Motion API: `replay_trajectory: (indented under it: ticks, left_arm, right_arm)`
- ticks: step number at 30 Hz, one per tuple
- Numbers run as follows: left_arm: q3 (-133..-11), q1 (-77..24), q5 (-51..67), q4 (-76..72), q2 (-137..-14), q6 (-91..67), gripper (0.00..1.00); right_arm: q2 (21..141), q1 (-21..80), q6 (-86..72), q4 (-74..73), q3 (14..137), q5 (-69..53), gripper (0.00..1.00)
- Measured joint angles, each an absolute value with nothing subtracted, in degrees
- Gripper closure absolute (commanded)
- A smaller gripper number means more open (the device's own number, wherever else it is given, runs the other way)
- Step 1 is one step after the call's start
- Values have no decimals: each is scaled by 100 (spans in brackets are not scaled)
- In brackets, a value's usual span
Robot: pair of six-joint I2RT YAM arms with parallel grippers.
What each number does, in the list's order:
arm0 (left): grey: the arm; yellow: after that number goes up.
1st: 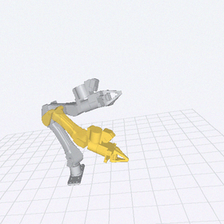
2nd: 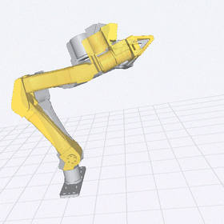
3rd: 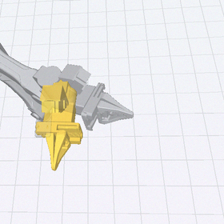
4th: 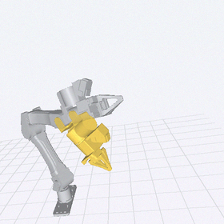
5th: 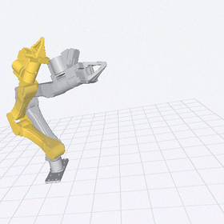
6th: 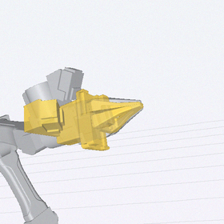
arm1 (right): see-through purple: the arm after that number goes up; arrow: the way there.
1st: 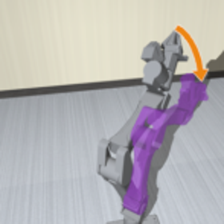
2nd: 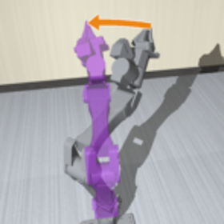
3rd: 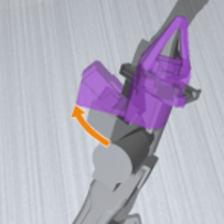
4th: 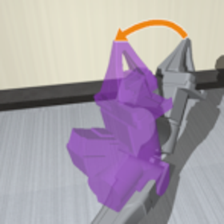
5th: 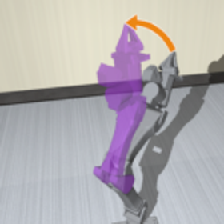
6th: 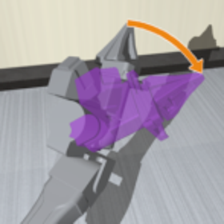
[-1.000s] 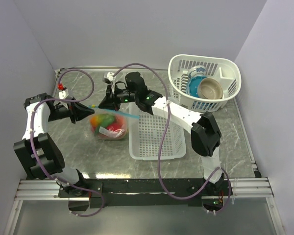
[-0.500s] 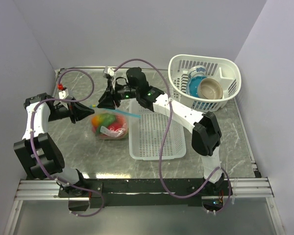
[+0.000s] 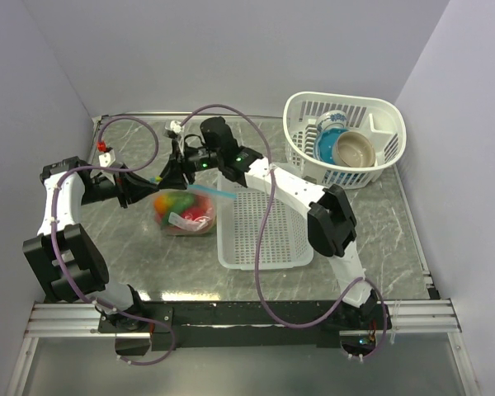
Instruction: Open the zip-top bag and remove the fake food
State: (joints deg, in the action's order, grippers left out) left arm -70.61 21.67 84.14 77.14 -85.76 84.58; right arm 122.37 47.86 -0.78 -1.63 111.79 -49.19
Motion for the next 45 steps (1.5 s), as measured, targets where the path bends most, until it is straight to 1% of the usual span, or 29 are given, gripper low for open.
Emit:
replay_trajectory:
  ticks: [4, 12, 16, 22, 24, 27, 29, 33, 37, 39, 41, 45]
  left_arm:
    - [-7061, 2167, 8416, 7717, -8576, 8458, 83]
    - [-7061, 2167, 8416, 7717, -8578, 8460, 83]
    - [-7061, 2167, 8416, 7717, -8600, 8460, 83]
    - [-7061, 2167, 8416, 7717, -8617, 8460, 83]
    - [-7061, 2167, 8416, 7717, -8619, 8462, 83]
    - [-7061, 2167, 8416, 7717, -8619, 8462, 83]
    - [-7061, 2167, 8416, 7717, -8619, 8462, 83]
    - [-7061, 2167, 8416, 7717, -8619, 8460, 83]
    - [-7061, 2167, 8412, 7721, -8619, 8458, 83]
    - [-7061, 2167, 8412, 7721, -8619, 8458, 83]
    - [-7061, 2167, 8412, 7721, -8619, 8460, 83]
    - [-7061, 2167, 8414, 7719, -8619, 8460, 83]
  right_arm:
    - [12285, 4786, -78, -228, 11190, -4960, 61]
    - [12289, 4799, -106, -224, 11327, -5135, 62]
    - [12289, 4816, -99, -228, 11336, -5199, 66]
    - [12289, 4827, -97, -233, 11338, -5256, 66]
    - [12289, 4829, -97, -233, 11338, -5273, 65]
    - [12289, 4834, -97, -244, 11338, -5321, 59]
    - [12289, 4849, -69, -274, 11338, -5345, 57]
    - [12289, 4899, 102, -395, 11340, -5345, 57]
    - [12289, 4925, 187, -473, 11347, -5336, 61]
    - [12287, 4925, 204, -471, 11347, -5321, 60]
    - [12287, 4925, 204, -471, 11347, -5319, 55]
    - [12234, 4925, 252, -451, 11286, -5310, 52]
